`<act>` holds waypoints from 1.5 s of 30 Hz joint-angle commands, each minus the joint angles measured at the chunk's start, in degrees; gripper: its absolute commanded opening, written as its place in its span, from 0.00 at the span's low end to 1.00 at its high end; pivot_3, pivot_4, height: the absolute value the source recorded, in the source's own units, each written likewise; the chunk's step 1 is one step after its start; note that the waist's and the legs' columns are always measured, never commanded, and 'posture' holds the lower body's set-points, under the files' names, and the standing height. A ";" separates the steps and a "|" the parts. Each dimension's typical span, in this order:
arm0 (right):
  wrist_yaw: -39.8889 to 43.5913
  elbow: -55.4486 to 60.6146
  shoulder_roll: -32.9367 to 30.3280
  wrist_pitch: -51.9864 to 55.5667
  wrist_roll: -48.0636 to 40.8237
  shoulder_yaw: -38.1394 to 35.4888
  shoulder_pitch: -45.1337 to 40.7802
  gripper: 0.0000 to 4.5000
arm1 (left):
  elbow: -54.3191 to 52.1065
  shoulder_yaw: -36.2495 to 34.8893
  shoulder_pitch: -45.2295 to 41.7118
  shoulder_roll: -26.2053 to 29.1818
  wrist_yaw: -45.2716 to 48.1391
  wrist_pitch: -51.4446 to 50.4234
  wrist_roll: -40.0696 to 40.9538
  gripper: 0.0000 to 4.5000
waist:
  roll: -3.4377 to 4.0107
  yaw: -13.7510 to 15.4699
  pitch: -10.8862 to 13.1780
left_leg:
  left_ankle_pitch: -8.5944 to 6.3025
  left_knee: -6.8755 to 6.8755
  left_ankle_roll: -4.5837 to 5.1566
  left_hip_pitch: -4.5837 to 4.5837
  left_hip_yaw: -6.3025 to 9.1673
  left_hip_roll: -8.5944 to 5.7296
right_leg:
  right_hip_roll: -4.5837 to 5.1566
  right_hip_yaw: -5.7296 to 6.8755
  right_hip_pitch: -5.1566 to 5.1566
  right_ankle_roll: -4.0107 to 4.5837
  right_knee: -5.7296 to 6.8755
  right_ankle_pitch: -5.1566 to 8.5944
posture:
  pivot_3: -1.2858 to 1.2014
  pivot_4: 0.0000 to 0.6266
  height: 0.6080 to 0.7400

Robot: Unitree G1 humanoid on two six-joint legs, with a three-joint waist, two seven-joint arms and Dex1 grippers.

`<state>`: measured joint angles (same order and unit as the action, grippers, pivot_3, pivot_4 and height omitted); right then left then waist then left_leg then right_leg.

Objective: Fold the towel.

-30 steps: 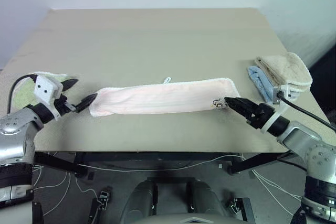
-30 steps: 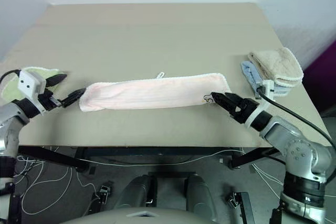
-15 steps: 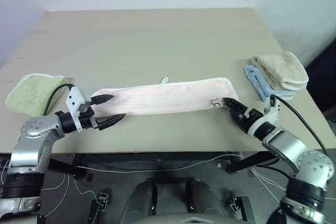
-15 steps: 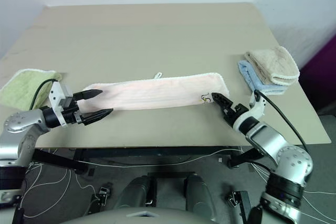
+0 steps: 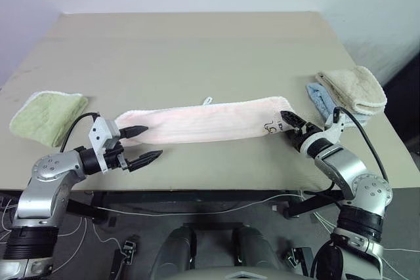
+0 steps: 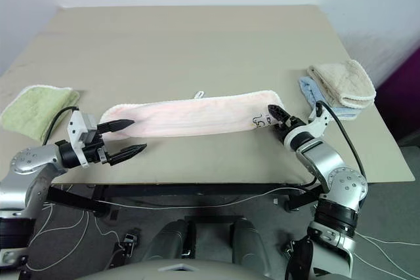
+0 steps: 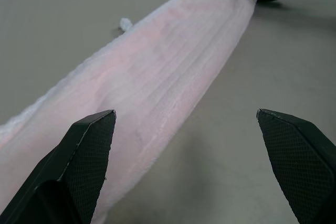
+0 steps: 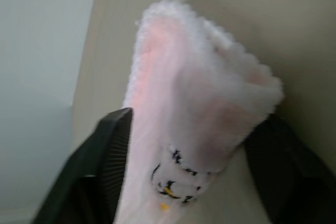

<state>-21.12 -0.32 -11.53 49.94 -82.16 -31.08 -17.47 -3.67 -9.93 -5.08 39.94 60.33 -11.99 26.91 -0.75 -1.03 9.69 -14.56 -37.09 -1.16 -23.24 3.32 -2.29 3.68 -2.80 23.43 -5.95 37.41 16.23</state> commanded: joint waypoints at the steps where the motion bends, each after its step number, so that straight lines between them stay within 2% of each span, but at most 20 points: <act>1: -1.34 0.46 0.21 -2.20 -0.07 -0.69 0.12 0.42 | -2.31 -0.93 -0.05 -0.21 -0.53 0.45 0.74 1.00 | 0.00 0.03 0.00 | 0.00 0.00 0.00 -0.01 0.00 0.00 | 0.00 0.00 0.00 0.00 0.00 0.00 | 0.52 0.24 1.00; 6: -2.01 1.56 -0.13 -4.05 -0.22 -0.98 0.59 0.03 | -1.70 -0.38 -0.59 -0.77 -0.81 0.85 0.46 1.00 | -0.03 0.16 -0.02 | 0.00 -0.02 0.00 0.00 0.01 -0.01 | 0.01 0.01 -0.03 0.00 -0.01 0.00 | 0.52 0.24 1.00; 7: -1.87 2.03 -0.32 -4.51 -0.21 -1.21 0.76 0.01 | -1.51 -0.24 -0.70 -0.94 -0.77 0.97 0.34 1.00 | -0.06 0.19 -0.04 | 0.00 -0.02 0.00 0.00 0.01 -0.01 | 0.01 0.02 -0.05 0.00 -0.03 0.00 | 0.52 0.24 1.00; 13: -0.69 3.23 -2.84 -6.08 -1.06 -2.49 1.57 0.01 | -0.63 0.04 -1.02 -1.40 -0.34 1.76 -0.26 1.00 | -0.04 0.35 -0.04 | 0.00 -0.01 0.01 -0.01 0.04 -0.02 | 0.01 0.04 -0.07 0.00 -0.08 0.00 | 0.52 0.24 1.00; 18: 2.96 1.70 -9.99 -5.71 -0.44 -4.74 2.15 0.01 | 0.06 0.56 -1.35 -1.98 -0.33 2.25 -0.65 1.00 | 0.04 0.38 0.01 | -0.01 -0.01 0.02 -0.05 0.03 -0.06 | 0.01 0.04 -0.05 0.00 -0.11 0.00 | 0.52 0.24 1.00; 24: 9.83 1.45 -14.97 -3.66 2.74 -1.76 1.27 0.01 | 0.51 1.34 -1.73 -2.72 -0.49 2.70 -1.11 1.00 | 0.05 -0.03 0.01 | -0.01 0.02 0.02 -0.04 0.02 0.01 | -0.02 0.04 -0.04 0.00 -0.12 0.00 | 0.52 0.24 1.00; 27: 14.82 3.27 -17.52 -2.52 7.50 2.60 0.68 0.01 | 0.54 1.48 -1.91 -2.92 -0.54 2.73 -1.25 1.00 | 0.06 -0.06 0.01 | -0.01 0.02 0.03 -0.04 -0.02 0.01 | -0.02 0.01 -0.02 0.00 -0.12 0.00 | 0.52 0.24 1.00; 32: 25.64 9.66 -23.18 -0.92 18.49 14.87 -1.92 0.01 | 0.49 1.45 -1.99 -2.99 -0.62 2.79 -1.22 1.00 | 0.08 -0.03 0.03 | -0.01 0.01 0.03 -0.05 -0.01 0.01 | -0.01 0.02 0.00 0.00 -0.12 0.01 | 0.52 0.24 1.00; 36: 34.02 14.93 -27.31 -1.23 29.76 27.96 -5.11 0.01 | -0.20 1.65 -1.84 -3.35 -1.10 2.54 -1.13 1.00 | 0.08 0.07 0.03 | -0.01 0.01 0.03 -0.07 0.02 0.03 | -0.01 0.04 0.01 0.00 -0.16 0.01 | 0.52 0.24 1.00; 39: 37.97 16.13 -27.20 -2.24 37.61 36.73 -7.35 0.01 | -0.67 1.87 -1.69 -3.75 -1.50 2.49 -1.23 1.00 | 0.07 0.21 0.03 | -0.01 0.00 0.03 -0.09 0.05 0.02 | 0.01 0.08 0.00 0.00 -0.20 0.01 | 0.52 0.24 1.00; 45: 41.96 13.36 -23.15 -3.99 47.61 44.75 -9.96 0.01 | -1.76 1.45 -0.72 -4.01 -2.47 2.31 -0.99 1.00 | 0.05 0.28 0.03 | -0.02 -0.01 0.02 -0.14 0.08 0.00 | 0.05 0.07 0.05 0.00 -0.21 0.00 | 0.52 0.24 1.00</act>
<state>19.56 12.81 -35.15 47.52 -36.94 13.11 -26.18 -3.08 -7.55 -6.22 35.87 58.28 -10.35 25.51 -0.70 -0.75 9.72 -14.57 -37.09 -1.13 -23.38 3.41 -2.29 3.74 -2.73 23.48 -5.95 37.20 16.23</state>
